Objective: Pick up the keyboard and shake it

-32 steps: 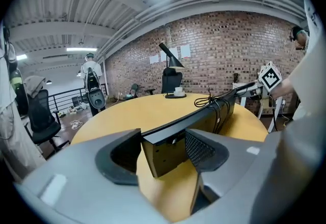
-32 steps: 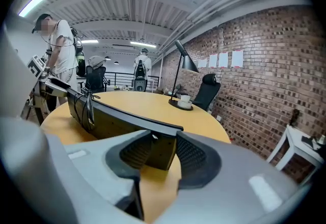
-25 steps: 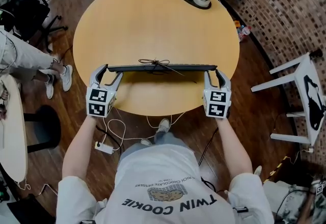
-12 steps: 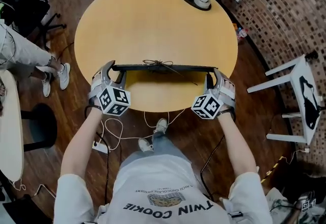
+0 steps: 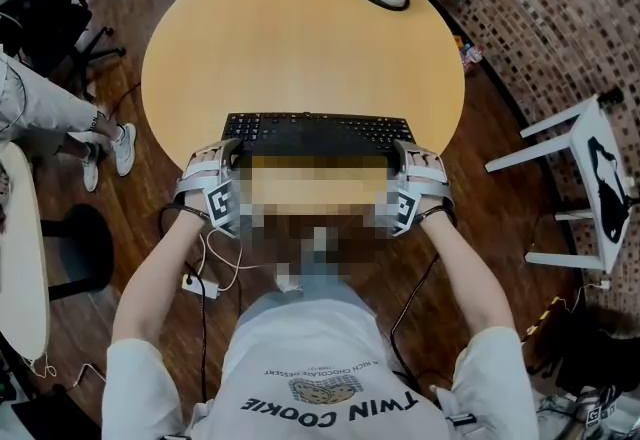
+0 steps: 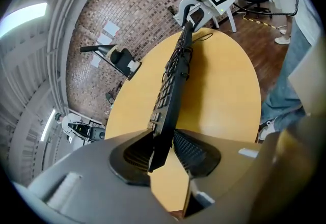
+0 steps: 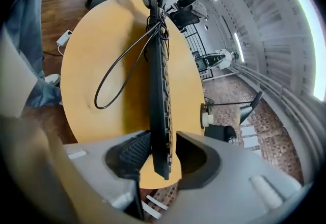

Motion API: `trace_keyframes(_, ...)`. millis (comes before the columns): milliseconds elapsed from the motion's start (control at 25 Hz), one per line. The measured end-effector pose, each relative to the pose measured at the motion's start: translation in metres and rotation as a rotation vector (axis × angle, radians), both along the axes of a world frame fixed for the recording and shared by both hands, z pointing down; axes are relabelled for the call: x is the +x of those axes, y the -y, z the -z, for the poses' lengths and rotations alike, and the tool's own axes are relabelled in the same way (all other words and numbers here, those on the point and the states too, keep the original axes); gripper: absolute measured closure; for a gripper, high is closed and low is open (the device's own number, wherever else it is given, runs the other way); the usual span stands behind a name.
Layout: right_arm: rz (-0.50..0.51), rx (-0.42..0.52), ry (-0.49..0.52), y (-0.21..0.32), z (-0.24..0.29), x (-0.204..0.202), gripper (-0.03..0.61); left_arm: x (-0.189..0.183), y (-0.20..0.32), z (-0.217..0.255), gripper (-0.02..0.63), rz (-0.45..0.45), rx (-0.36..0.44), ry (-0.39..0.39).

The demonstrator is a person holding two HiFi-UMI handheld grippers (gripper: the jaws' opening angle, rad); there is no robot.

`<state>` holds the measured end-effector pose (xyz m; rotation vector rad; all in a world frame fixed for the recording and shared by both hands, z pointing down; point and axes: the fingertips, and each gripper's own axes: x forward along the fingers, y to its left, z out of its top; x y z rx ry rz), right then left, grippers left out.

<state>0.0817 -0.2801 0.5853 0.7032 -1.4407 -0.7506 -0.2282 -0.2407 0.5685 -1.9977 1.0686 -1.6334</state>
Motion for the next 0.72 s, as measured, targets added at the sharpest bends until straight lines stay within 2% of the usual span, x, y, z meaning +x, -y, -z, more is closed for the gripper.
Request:
trace_keyframes(120,0.009,-0.012,-0.02,-0.006,-0.011,0.001,0.468,0.0,-0.003,-0.007,0.482,-0.003,-0.013,0.014)
trace_keyframes(360,-0.003,-0.04,-0.058,-0.01,-0.023,-0.003,0.466,-0.003,-0.004,-0.02,0.477,-0.017,-0.037,0.081)
trace_keyframes(560,-0.023,-0.123,-0.104,-0.016,-0.033,0.0,0.463,0.0,-0.012,-0.036,0.474,-0.036,-0.117,0.104)
trace_keyframes(720,-0.07,-0.205,-0.067,-0.016,-0.038,-0.004,0.46,-0.003,-0.013,-0.039,0.476,-0.044,-0.167,0.15)
